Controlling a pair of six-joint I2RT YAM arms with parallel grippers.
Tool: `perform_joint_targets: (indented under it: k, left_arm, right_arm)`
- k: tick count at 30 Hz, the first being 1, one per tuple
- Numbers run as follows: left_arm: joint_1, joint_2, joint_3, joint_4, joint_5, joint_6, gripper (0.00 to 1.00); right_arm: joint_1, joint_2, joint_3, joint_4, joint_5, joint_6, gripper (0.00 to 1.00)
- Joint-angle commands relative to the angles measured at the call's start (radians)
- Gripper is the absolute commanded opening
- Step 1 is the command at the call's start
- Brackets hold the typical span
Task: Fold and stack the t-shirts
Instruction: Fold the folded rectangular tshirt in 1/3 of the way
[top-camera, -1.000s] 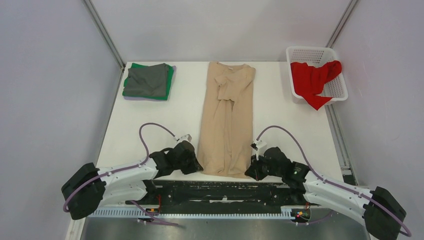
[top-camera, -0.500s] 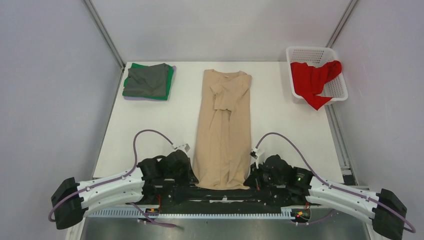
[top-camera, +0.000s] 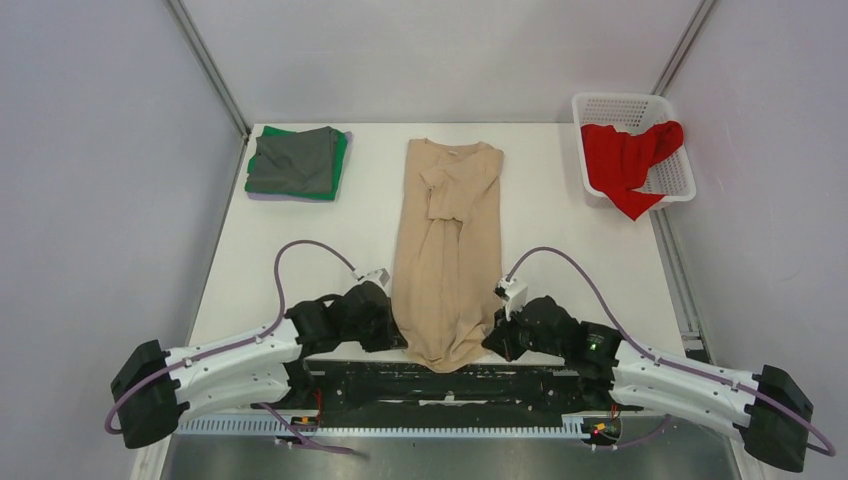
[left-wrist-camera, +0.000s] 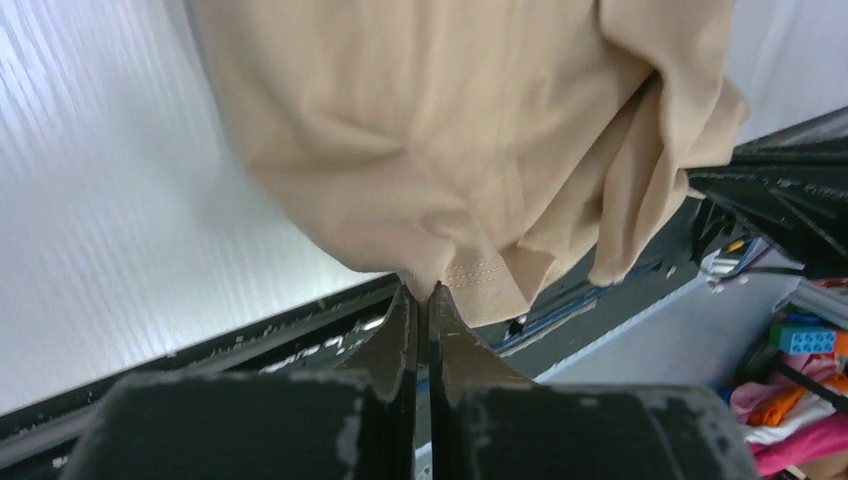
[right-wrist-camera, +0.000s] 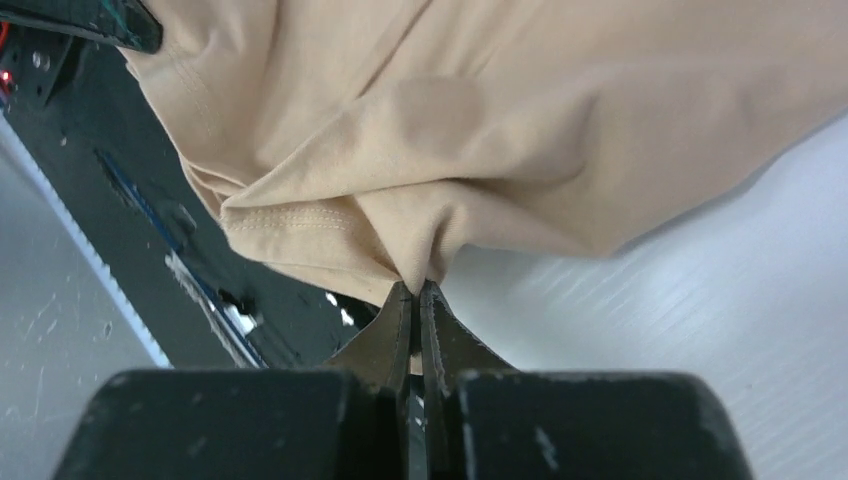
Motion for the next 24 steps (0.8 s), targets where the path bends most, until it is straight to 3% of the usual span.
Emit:
perform_joint_targets:
  k: [1, 8, 14, 24]
  left_arm:
    - [0.07, 0.068, 0.111, 0.069, -0.039, 0.122, 0.02]
    - [0.228, 0.242, 0.215, 0.145, 0.084, 0.236, 0.02]
    - [0.31, 0.33, 0.298, 0.178, 0.103, 0.315, 0.02]
    - [0.442, 0.491, 0.406, 0.281, 0.14, 0.349, 0.02]
  right_arm:
    - [-0.002, 0.026, 0.091, 0.047, 0.125, -0.083, 0.0]
    - [-0.079, 0.126, 0.155, 0.131, 0.118, -0.173, 0.0]
    - [-0.228, 0.225, 0.196, 0.256, -0.023, -0.235, 0.0]
    - [-0.397, 0.383, 0.287, 0.378, -0.05, -0.296, 0.0]
